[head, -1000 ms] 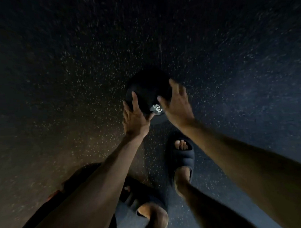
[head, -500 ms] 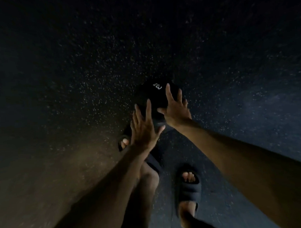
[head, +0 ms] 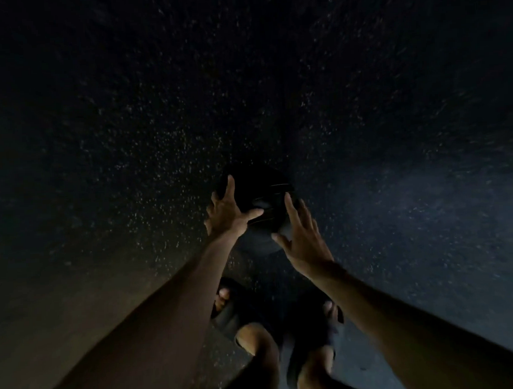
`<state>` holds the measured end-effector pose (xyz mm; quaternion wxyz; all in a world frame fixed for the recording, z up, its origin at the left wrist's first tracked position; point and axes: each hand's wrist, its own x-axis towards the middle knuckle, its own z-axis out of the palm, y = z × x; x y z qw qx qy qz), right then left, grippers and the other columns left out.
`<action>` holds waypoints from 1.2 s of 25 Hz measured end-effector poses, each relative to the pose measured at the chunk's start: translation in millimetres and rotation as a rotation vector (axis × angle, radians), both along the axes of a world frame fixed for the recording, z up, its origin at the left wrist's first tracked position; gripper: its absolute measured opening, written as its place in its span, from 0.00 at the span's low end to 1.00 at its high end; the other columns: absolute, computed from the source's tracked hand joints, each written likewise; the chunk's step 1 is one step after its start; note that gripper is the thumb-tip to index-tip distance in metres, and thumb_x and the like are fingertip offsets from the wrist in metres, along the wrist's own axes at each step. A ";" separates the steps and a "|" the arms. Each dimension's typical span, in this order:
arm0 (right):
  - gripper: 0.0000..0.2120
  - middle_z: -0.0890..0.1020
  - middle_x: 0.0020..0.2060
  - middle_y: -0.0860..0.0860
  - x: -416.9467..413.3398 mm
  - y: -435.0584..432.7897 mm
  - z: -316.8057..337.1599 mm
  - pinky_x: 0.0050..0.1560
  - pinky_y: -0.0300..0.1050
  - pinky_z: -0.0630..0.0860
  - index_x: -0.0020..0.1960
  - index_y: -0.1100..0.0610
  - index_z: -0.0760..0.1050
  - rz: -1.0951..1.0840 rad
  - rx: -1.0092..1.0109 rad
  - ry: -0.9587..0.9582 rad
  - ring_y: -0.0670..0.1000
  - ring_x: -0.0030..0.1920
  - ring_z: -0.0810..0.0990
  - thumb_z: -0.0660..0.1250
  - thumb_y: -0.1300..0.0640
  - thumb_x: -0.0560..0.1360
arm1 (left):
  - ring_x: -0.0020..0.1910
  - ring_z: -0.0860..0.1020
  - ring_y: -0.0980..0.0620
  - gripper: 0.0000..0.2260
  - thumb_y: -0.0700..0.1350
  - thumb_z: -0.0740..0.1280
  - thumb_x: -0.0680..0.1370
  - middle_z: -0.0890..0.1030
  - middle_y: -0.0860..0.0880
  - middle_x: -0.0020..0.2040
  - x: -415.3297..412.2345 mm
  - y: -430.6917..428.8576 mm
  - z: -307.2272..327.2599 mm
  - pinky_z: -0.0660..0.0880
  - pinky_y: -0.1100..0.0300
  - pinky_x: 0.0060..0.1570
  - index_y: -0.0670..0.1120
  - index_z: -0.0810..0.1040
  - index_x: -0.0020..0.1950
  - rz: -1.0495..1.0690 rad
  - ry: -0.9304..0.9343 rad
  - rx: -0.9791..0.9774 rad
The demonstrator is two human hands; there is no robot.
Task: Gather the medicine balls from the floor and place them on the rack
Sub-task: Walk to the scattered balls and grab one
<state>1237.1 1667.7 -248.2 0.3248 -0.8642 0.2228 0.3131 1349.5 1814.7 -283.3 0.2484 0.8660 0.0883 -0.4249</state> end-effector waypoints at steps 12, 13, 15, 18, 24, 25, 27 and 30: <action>0.40 0.58 0.79 0.58 226.4 -55.4 -72.8 0.76 0.64 0.58 0.80 0.38 0.46 -0.148 0.010 0.298 0.64 0.77 0.59 0.56 0.27 0.74 | 0.80 0.51 0.43 0.44 0.73 0.62 0.73 0.49 0.44 0.82 47.1 -11.4 -2.1 0.56 0.40 0.76 0.57 0.46 0.82 -0.009 -0.350 -0.191; 0.39 0.60 0.79 0.56 242.6 -61.5 -79.0 0.76 0.62 0.58 0.81 0.42 0.49 -0.175 0.035 0.283 0.63 0.78 0.59 0.57 0.29 0.76 | 0.81 0.49 0.44 0.47 0.72 0.64 0.72 0.46 0.44 0.82 45.4 -12.8 -1.5 0.55 0.39 0.77 0.57 0.44 0.82 -0.032 -0.358 -0.187; 0.33 0.66 0.76 0.56 269.6 -67.9 -85.0 0.75 0.58 0.61 0.80 0.49 0.58 -0.263 0.046 0.200 0.61 0.76 0.63 0.55 0.35 0.80 | 0.80 0.50 0.42 0.47 0.70 0.67 0.72 0.47 0.43 0.82 62.0 -22.1 -2.2 0.59 0.37 0.75 0.57 0.44 0.82 0.002 -0.395 -0.173; 0.27 0.72 0.69 0.59 274.6 -70.2 -71.4 0.70 0.55 0.67 0.76 0.51 0.64 -0.394 0.049 0.006 0.60 0.69 0.71 0.51 0.38 0.83 | 0.76 0.59 0.40 0.46 0.73 0.64 0.71 0.54 0.43 0.80 102.1 -38.7 -7.8 0.67 0.37 0.69 0.58 0.48 0.82 0.031 -0.407 -0.098; 0.41 0.47 0.81 0.56 208.8 -65.7 -39.3 0.79 0.54 0.52 0.82 0.49 0.40 -0.014 0.019 -0.251 0.56 0.81 0.49 0.56 0.33 0.79 | 0.70 0.63 0.40 0.43 0.72 0.68 0.69 0.63 0.42 0.74 204.3 -72.3 -7.6 0.65 0.39 0.67 0.62 0.55 0.79 0.097 -0.221 0.064; 0.43 0.45 0.81 0.56 210.7 -68.4 -40.7 0.79 0.56 0.52 0.82 0.49 0.39 -0.024 0.022 -0.238 0.56 0.81 0.47 0.58 0.33 0.79 | 0.72 0.62 0.40 0.42 0.72 0.68 0.69 0.64 0.42 0.74 218.3 -81.0 -5.7 0.64 0.38 0.68 0.61 0.57 0.79 0.142 -0.193 0.058; 0.44 0.47 0.81 0.56 229.0 -74.2 -43.4 0.78 0.60 0.56 0.82 0.47 0.40 -0.136 0.060 -0.204 0.57 0.81 0.50 0.61 0.33 0.77 | 0.73 0.62 0.40 0.40 0.73 0.65 0.70 0.65 0.43 0.74 232.1 -94.1 -8.7 0.63 0.39 0.70 0.58 0.61 0.78 0.208 -0.201 0.038; 0.44 0.53 0.80 0.54 266.7 -89.4 -48.9 0.72 0.65 0.66 0.81 0.42 0.43 -0.302 0.112 -0.139 0.61 0.77 0.59 0.64 0.33 0.75 | 0.73 0.64 0.42 0.40 0.73 0.58 0.72 0.65 0.44 0.76 228.2 -106.3 -3.2 0.65 0.39 0.70 0.55 0.61 0.79 0.232 -0.289 0.005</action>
